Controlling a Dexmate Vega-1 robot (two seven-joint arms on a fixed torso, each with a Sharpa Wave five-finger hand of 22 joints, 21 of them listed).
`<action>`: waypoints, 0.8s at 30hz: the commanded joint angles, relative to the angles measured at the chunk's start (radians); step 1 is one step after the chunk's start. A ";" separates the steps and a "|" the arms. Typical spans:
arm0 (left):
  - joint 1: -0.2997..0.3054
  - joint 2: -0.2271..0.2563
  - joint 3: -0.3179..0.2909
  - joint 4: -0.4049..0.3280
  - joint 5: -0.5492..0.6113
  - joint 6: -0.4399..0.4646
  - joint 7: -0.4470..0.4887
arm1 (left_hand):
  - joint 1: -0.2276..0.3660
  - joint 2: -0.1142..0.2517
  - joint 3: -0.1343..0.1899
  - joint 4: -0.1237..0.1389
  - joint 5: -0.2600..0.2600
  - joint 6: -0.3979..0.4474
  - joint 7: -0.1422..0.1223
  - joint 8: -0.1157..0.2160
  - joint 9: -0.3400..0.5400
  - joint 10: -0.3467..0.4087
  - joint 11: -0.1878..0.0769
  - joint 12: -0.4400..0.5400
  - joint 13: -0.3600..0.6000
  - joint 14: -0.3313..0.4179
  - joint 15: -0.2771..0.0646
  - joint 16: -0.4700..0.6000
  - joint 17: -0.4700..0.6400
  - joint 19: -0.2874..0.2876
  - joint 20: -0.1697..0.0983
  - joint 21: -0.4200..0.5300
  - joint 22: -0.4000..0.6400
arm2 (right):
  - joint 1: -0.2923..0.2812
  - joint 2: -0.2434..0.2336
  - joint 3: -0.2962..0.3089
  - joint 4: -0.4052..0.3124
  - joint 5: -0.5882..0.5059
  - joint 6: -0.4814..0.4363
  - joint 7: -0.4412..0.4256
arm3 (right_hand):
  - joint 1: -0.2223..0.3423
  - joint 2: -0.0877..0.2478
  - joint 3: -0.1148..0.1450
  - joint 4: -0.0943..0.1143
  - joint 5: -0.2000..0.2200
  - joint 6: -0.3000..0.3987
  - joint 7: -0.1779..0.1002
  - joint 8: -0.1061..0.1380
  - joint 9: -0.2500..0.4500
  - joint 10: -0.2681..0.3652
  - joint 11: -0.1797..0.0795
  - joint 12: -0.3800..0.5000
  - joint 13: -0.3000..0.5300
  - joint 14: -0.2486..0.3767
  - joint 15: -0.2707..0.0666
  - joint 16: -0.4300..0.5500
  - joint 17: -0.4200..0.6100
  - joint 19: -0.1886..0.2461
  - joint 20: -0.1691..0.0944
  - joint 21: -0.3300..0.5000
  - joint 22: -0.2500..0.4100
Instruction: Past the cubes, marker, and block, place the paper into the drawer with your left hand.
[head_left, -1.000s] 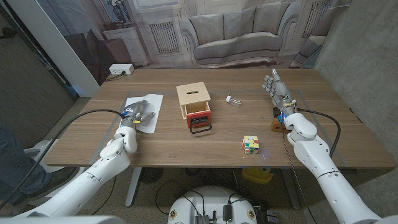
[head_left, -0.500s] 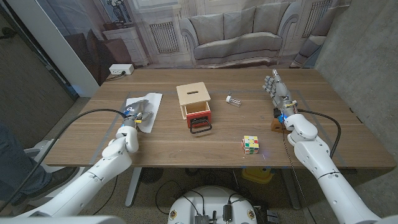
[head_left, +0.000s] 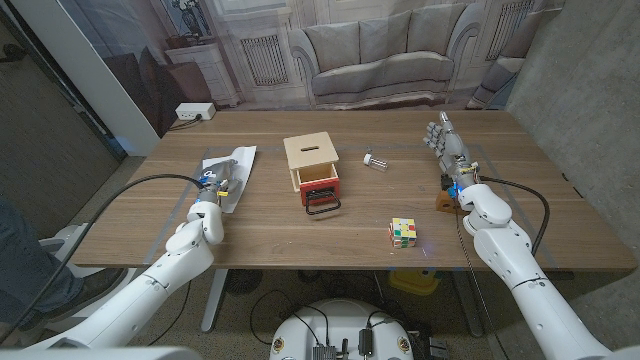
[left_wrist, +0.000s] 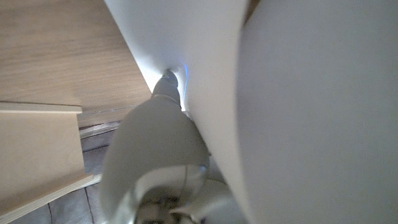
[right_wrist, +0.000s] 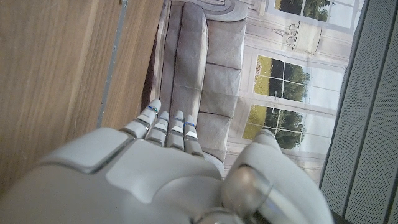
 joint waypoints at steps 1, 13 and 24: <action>0.013 -0.006 -0.027 -0.032 -0.010 -0.012 0.030 | 0.003 0.008 0.010 -0.002 -0.005 0.016 -0.002 0.009 0.002 0.017 -0.001 0.009 0.005 0.009 -0.076 0.006 0.004 0.010 -0.002 0.000 -0.002 | -0.005 -0.002 0.004 -0.006 0.004 0.011 0.006 | 0.002 0.004 -0.002 -0.002 -0.001 0.008 -0.006 0.002 0.004 0.000 -0.002 0.005 0.003 0.008 -0.001 -0.001 0.005 0.007 -0.001 -0.006 0.002; 0.023 0.020 -0.056 -0.102 -0.015 0.010 -0.010 | 0.001 0.008 0.015 0.009 -0.018 0.018 -0.006 0.008 0.003 0.016 -0.003 0.006 0.006 0.005 -0.074 0.001 0.006 0.010 -0.002 -0.004 -0.001 | -0.012 -0.002 0.012 -0.009 0.012 0.027 0.013 | 0.003 0.005 -0.002 -0.003 -0.001 0.008 -0.005 0.002 0.004 0.001 -0.001 0.005 0.003 0.009 -0.001 -0.001 0.005 0.009 -0.001 -0.009 0.002; 0.035 0.026 -0.059 -0.131 -0.011 0.024 -0.025 | 0.000 0.008 0.020 0.016 -0.027 0.026 -0.007 0.009 0.003 0.019 -0.003 0.005 0.006 0.007 -0.075 -0.001 0.007 0.011 -0.003 -0.007 -0.001 | -0.034 -0.012 0.023 -0.028 0.015 0.042 0.017 | 0.004 0.006 -0.003 -0.004 -0.001 0.009 -0.007 0.003 0.004 0.001 -0.001 0.006 0.003 0.009 -0.001 -0.002 0.005 0.011 -0.001 -0.013 0.002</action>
